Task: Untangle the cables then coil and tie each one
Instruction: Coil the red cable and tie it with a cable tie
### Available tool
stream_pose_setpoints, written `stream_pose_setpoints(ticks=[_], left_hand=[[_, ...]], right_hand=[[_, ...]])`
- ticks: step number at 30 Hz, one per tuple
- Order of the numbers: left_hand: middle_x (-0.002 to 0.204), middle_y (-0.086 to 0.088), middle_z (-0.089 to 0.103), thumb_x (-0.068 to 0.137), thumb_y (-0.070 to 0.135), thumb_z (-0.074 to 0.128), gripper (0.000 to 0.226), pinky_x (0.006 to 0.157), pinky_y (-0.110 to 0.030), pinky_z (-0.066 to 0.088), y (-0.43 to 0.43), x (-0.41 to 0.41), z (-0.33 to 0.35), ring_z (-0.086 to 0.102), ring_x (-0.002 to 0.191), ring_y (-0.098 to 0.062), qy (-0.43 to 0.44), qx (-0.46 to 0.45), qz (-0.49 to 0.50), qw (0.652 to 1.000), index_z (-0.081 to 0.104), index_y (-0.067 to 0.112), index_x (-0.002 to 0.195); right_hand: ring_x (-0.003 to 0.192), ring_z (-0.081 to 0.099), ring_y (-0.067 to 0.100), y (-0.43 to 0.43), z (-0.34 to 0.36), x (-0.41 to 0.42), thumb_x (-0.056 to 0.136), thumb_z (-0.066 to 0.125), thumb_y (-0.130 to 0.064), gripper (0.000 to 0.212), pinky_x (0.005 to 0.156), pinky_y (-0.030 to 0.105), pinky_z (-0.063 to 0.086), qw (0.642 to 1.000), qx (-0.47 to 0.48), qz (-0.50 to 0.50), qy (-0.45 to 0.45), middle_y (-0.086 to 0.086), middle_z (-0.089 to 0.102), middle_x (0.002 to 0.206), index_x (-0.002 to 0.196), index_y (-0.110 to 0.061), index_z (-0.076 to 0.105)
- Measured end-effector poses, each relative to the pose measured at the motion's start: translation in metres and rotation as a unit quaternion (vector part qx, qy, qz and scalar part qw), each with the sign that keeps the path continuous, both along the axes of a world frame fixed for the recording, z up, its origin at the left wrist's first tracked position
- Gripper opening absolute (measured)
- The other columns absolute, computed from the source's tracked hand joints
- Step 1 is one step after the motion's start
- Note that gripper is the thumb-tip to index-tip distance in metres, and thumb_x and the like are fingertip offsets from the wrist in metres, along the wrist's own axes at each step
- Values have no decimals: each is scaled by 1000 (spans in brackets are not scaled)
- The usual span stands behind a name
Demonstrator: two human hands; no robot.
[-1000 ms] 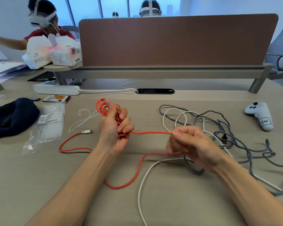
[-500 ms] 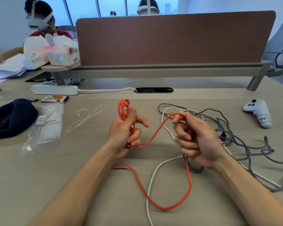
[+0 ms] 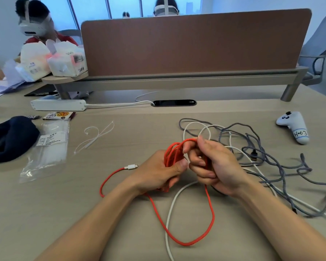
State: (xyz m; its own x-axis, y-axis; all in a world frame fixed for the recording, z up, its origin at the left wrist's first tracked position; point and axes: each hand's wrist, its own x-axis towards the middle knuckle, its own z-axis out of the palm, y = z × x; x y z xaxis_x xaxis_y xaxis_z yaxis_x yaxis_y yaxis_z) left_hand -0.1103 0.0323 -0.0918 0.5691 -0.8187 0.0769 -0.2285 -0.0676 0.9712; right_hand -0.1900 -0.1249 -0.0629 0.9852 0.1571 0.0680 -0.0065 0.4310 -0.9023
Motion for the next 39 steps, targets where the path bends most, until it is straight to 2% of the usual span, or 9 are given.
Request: stream_pose_setpoints(ticks=[6,12,17,21,25,28,31,36,39], left_hand=[[44,0,50,79,64,55,46,50,-23,46,-2,2,-2,57,46,-21,53,-91,24,994,54,19,72],[38,4,26,90,42,41,35,35,-17,32,-4,3,9,27,23,-8,191,-218,112,950,41,10,77],[39,3,27,89,41,47,30,35,-19,30,-11,-4,2,24,24,-8,145,-200,126,961,54,12,85],[38,3,30,86,41,63,27,38,-24,32,-15,-7,-4,27,25,-11,124,-185,127,967,63,21,67],[41,-1,38,87,29,62,20,37,-26,35,-16,-8,-3,31,26,-13,74,-185,140,970,69,11,88],[42,-2,43,86,24,61,27,38,-25,37,-16,-8,-2,35,28,-15,45,-189,181,964,66,-2,92],[43,-6,46,84,26,65,17,39,-23,34,-15,-6,5,41,32,-20,66,-227,253,938,68,10,77],[55,0,64,100,20,44,41,61,-33,48,-7,11,25,61,51,-16,216,-333,319,860,62,15,64],[63,-5,68,101,25,40,48,84,-46,54,-2,14,31,68,71,-24,257,-381,296,838,66,16,61]], right_hand=[[35,20,5,-4,-1,2,86,51,-36,30,34,9,16,996,-55,-63,3,-2,22,53,66,-15,50],[39,38,13,-1,-9,6,93,51,-40,34,34,19,29,982,-179,-58,-6,1,40,55,68,-17,56],[37,22,8,4,-9,6,96,42,-33,36,36,15,16,979,-192,-70,7,1,35,50,69,-11,53],[35,21,7,9,-9,6,98,42,-33,38,35,13,16,976,-198,-82,27,2,33,49,69,-11,51],[32,22,5,14,-10,6,98,42,-29,37,33,13,19,973,-211,-87,27,2,34,46,70,-8,52],[32,24,5,16,-9,6,98,43,-30,38,33,14,20,967,-233,-97,23,1,35,45,72,-5,55],[33,26,7,17,-9,5,97,47,-27,31,33,15,21,968,-232,-91,20,2,37,47,76,-7,58],[34,28,5,14,-8,1,91,57,-16,14,34,14,25,977,-207,-38,30,-2,37,45,88,-4,65],[41,41,10,11,-10,1,81,70,-18,23,44,18,35,982,-188,-16,1,-5,45,45,61,-13,60]])
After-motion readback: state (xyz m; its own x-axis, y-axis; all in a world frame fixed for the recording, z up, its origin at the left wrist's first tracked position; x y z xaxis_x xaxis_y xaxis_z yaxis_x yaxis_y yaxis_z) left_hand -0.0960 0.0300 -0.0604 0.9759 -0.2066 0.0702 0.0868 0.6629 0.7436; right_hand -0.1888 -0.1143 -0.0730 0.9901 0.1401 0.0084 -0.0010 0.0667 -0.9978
